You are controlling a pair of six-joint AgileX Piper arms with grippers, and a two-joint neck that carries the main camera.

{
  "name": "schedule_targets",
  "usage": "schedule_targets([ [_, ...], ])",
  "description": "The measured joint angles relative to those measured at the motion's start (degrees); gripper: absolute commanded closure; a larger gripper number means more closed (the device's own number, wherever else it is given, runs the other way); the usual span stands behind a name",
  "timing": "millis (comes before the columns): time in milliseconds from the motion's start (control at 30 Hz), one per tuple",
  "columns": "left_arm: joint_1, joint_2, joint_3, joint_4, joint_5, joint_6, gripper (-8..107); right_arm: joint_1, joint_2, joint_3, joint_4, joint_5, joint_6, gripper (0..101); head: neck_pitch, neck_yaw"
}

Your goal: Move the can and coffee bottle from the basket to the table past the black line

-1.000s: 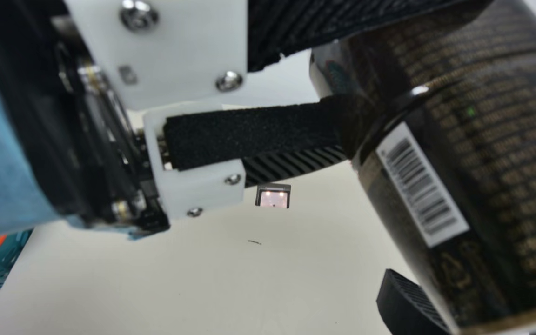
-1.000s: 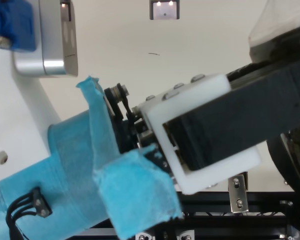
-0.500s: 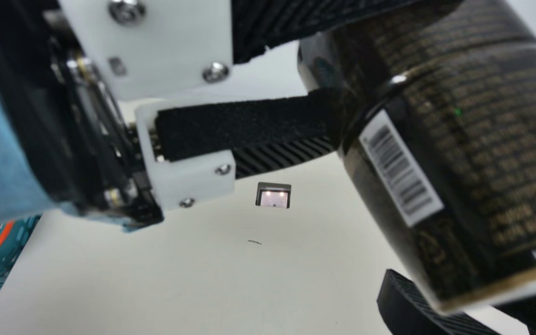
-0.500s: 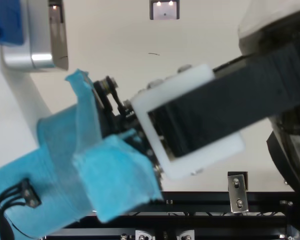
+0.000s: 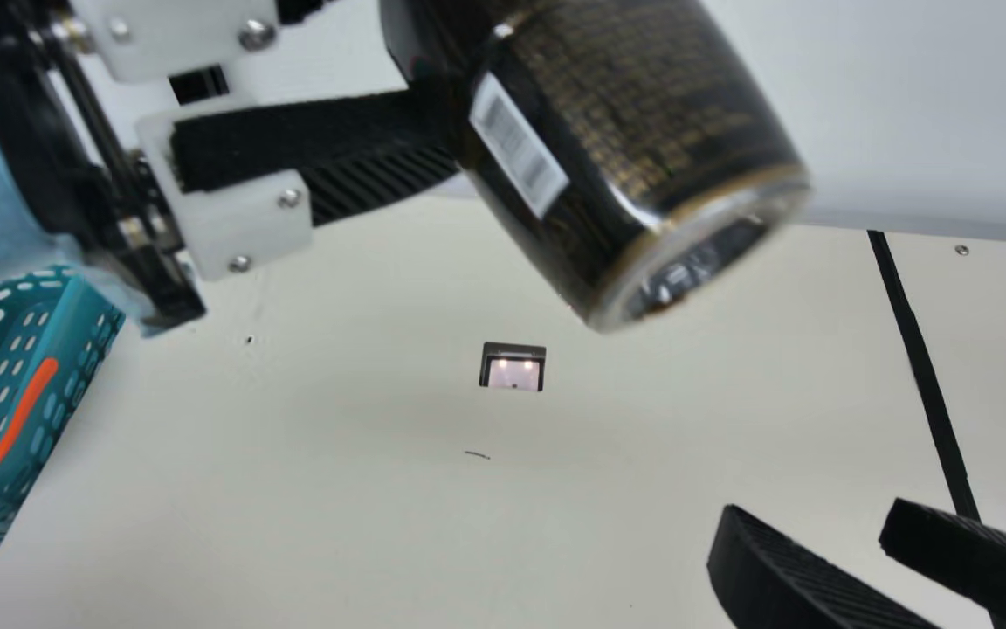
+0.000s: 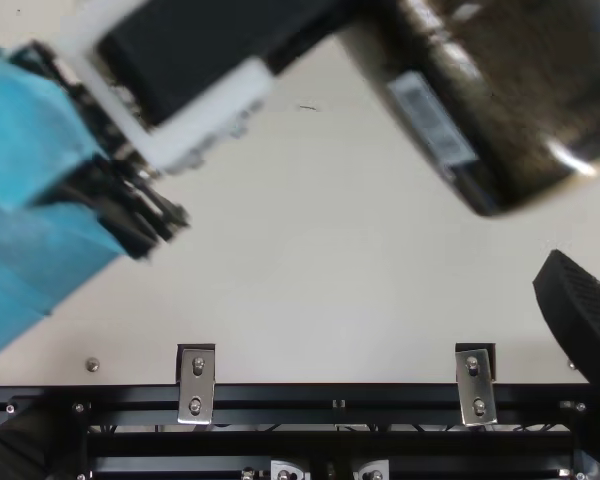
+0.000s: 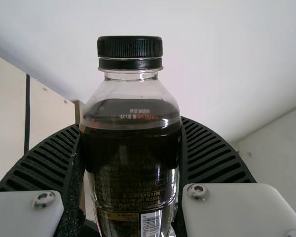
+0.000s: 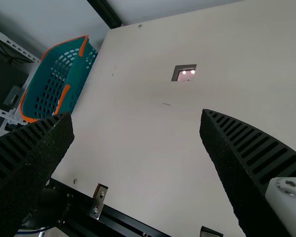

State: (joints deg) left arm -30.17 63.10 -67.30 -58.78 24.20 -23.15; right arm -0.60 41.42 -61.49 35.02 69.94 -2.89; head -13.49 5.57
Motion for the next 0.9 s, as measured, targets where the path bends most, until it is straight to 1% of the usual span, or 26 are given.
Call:
schedule_targets([
  [167,3.82,-1.28,1.9,1.66,1.21,1.12,89,0.0,0.0,0.0,0.0,0.0,0.0,0,0.0,0.0],
  [367,8.79,-2.73,5.36,-1.3,3.05,6.31,89,0.0,0.0,0.0,0.0,0.0,0.0,0,0.0,0.0],
  [500,12.1,-3.42,8.36,-5.73,5.18,11.49,89,0.0,0.0,0.0,0.0,0.0,0.0,0,0.0,0.0],
  [633,15.18,-3.53,12.01,-12.2,7.72,17.76,89,0.0,0.0,0.0,0.0,0.0,0.0,0,0.0,0.0],
  [900,22.14,-1.17,21.54,-25.77,14.98,30.84,89,0.0,0.0,0.0,0.0,0.0,0.0,0,0.0,0.0],
])
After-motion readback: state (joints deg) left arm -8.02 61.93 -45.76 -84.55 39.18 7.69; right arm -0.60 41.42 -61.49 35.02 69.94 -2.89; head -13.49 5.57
